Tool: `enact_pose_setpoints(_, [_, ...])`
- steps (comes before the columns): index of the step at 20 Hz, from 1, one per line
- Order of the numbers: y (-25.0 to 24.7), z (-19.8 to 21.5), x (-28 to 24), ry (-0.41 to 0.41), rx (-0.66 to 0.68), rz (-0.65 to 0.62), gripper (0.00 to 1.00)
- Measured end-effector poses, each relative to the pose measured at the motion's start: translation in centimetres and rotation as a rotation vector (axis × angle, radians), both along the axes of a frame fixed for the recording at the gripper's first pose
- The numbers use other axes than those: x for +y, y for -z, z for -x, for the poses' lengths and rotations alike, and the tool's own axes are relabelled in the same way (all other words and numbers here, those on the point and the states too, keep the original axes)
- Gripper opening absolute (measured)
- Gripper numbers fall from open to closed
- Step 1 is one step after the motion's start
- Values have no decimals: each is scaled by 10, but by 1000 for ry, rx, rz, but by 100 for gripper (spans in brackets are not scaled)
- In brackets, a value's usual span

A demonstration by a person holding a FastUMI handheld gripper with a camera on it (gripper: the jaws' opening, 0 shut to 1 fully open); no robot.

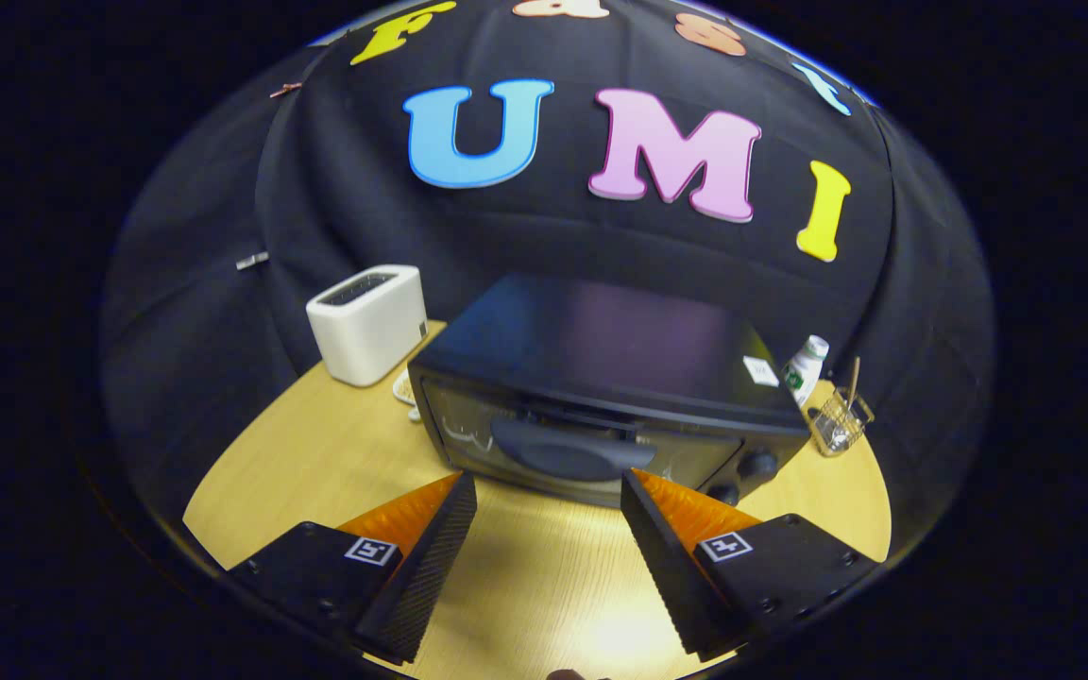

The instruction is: Open the toaster oven, put the food inside, and close the toaster oven door.

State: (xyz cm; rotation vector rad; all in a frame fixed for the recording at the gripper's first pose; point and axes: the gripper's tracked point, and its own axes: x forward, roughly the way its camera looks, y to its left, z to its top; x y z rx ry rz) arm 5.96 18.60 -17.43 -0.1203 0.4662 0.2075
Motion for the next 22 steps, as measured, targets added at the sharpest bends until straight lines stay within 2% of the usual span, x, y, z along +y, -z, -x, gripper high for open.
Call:
enact_pose_setpoints(2, [-31,-15,-7,8,-86,-44,99])
enact_pose_setpoints(4, [-66,-12,-24,24,-165,-87,99])
enact_pose_setpoints(7, [-117,-5,-64,78,-284,-130,98])
enact_pose_setpoints(10, [-145,3,-110,143,-345,-144,98])
enact_pose_setpoints(16, [-166,54,-188,236,-432,-128,98])
enact_pose_setpoints(22, [-144,105,-238,321,-384,-119,98])
